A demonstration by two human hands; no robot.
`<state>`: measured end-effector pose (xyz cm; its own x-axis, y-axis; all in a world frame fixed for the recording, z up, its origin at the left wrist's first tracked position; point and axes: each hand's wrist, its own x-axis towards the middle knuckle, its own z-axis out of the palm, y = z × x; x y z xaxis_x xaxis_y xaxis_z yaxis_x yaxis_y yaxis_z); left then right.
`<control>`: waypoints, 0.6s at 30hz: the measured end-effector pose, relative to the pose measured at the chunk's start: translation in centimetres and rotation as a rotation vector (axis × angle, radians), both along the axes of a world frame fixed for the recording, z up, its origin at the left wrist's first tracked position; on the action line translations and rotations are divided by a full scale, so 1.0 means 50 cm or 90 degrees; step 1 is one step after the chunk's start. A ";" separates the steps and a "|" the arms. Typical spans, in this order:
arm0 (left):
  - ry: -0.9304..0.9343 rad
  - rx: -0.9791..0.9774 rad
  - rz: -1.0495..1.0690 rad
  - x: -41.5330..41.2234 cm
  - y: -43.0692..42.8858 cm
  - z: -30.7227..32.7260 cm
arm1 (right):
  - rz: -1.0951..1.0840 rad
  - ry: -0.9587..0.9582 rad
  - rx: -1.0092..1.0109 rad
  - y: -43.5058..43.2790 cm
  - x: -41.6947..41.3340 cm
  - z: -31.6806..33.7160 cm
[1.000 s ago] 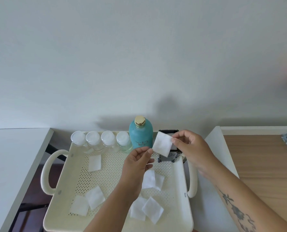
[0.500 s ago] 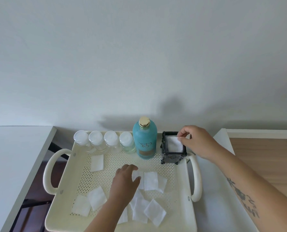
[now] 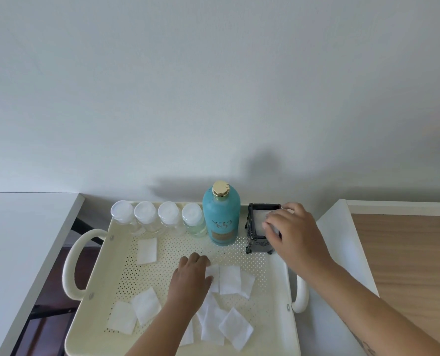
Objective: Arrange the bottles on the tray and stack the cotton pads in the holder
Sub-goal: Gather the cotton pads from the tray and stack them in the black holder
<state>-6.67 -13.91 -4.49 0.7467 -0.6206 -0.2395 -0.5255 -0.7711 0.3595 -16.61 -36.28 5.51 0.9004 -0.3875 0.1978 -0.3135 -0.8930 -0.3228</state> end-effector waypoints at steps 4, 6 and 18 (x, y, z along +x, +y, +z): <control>0.019 -0.008 -0.015 0.011 0.000 0.000 | 0.023 0.060 -0.028 0.003 -0.009 -0.026; 0.028 -0.016 -0.016 0.017 0.003 0.001 | 0.021 0.086 -0.037 0.001 -0.009 -0.034; 0.078 -0.067 -0.017 0.028 0.024 -0.004 | 0.009 0.119 -0.023 0.002 -0.005 -0.043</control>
<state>-5.29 -12.73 -4.71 0.6989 -0.6664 -0.2596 -0.4929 -0.7119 0.5002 -16.86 -36.16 3.36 0.9283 -0.3697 0.0402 -0.3519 -0.9081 -0.2271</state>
